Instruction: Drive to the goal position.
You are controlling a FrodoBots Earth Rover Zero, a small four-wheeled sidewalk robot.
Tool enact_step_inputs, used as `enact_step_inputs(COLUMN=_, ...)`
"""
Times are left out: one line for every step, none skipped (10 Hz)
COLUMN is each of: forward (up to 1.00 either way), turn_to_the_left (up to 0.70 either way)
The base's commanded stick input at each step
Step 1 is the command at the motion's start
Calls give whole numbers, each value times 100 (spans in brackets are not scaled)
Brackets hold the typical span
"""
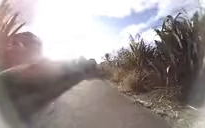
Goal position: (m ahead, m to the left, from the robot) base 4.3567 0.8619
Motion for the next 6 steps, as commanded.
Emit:
enact_step_inputs(forward=50, turn_to_the_left=-7)
enact_step_inputs(forward=50, turn_to_the_left=3)
enact_step_inputs(forward=50, turn_to_the_left=3)
enact_step_inputs(forward=50, turn_to_the_left=3)
enact_step_inputs(forward=50, turn_to_the_left=3)
enact_step_inputs(forward=50, turn_to_the_left=3)
